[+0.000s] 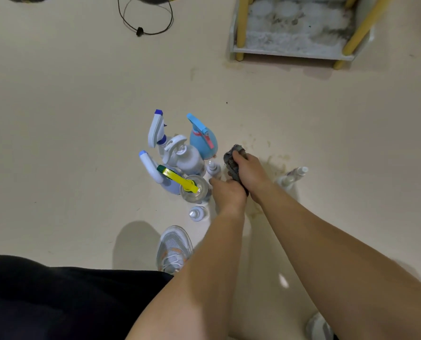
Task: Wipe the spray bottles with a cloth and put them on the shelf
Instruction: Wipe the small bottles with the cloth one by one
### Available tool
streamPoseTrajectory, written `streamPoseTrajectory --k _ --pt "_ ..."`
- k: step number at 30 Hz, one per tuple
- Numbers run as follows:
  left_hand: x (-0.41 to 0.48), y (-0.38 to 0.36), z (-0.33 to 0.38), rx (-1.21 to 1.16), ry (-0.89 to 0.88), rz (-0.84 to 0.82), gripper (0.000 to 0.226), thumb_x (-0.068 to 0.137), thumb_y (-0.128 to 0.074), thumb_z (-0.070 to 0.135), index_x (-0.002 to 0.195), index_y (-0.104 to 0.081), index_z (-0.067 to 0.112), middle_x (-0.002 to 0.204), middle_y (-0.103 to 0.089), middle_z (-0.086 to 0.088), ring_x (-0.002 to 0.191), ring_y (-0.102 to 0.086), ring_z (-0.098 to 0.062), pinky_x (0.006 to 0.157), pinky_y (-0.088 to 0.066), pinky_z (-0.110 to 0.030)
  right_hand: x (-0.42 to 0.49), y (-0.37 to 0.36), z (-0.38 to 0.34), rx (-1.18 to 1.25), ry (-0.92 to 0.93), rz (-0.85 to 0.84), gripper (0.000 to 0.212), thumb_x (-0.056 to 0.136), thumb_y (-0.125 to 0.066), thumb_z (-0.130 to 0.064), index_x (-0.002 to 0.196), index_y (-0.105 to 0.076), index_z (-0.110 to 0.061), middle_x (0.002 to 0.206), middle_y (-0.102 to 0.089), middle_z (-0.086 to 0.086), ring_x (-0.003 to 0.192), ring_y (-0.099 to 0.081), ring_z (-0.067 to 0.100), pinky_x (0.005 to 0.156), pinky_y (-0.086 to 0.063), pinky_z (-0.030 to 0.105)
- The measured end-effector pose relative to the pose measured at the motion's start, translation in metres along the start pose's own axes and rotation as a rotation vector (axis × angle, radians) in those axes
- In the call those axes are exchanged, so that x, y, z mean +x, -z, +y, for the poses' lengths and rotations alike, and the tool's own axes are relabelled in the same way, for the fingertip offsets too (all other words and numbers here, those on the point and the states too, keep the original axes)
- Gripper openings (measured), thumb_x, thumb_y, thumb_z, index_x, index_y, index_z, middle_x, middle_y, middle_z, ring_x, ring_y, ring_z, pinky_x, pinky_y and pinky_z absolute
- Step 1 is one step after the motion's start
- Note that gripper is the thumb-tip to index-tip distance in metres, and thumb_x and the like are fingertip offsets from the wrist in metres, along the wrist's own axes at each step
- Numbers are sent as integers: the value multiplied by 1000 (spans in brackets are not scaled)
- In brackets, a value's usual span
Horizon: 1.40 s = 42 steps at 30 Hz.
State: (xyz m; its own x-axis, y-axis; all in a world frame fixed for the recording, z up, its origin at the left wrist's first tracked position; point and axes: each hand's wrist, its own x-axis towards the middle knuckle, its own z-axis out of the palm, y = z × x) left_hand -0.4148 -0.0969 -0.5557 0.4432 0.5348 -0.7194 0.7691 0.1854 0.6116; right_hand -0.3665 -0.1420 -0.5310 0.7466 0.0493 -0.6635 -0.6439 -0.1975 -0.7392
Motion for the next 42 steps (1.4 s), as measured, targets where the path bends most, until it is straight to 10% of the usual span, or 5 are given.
streamPoseTrajectory --k 13,18,27,35,42 --pt "-56 -20 -10 545 -434 -283 63 87 -69 16 145 -47 28 137 -58 2 117 -59 -22 96 -51 -40 -96 104 5 -287 399 612 30 105 -42 -40 88 -52 -18 106 -52 -5 80 -52 10 68 -38 30" --pt "-45 -47 -14 814 -507 -342 69 86 -65 22 149 -40 32 147 -49 2 133 -44 -30 99 -46 -42 -81 117 36 -380 325 465 35 103 -46 -44 114 -62 -14 135 -42 -2 116 -51 17 90 -47 33" --pt "-23 -62 -17 767 -619 -328 26 94 -54 18 70 -49 28 69 -56 12 59 -55 -3 50 -34 -23 -46 111 65 -632 250 323 40 101 -52 -41 134 -58 -19 131 -47 6 123 -44 27 99 -46 40" --pt "-40 -28 6 644 -773 -496 29 96 -59 15 124 -60 23 110 -72 2 93 -65 -17 72 -48 -25 -61 115 40 -368 407 446 36 97 -59 -42 131 -50 -34 109 -69 -8 96 -65 14 82 -55 37" --pt "-99 9 85 588 -829 -587 11 90 -63 25 102 -62 28 95 -72 10 79 -71 -6 81 -57 -43 -110 125 -37 -256 611 296 29 102 -46 -36 131 -45 -34 92 -67 -9 84 -66 14 73 -51 32"
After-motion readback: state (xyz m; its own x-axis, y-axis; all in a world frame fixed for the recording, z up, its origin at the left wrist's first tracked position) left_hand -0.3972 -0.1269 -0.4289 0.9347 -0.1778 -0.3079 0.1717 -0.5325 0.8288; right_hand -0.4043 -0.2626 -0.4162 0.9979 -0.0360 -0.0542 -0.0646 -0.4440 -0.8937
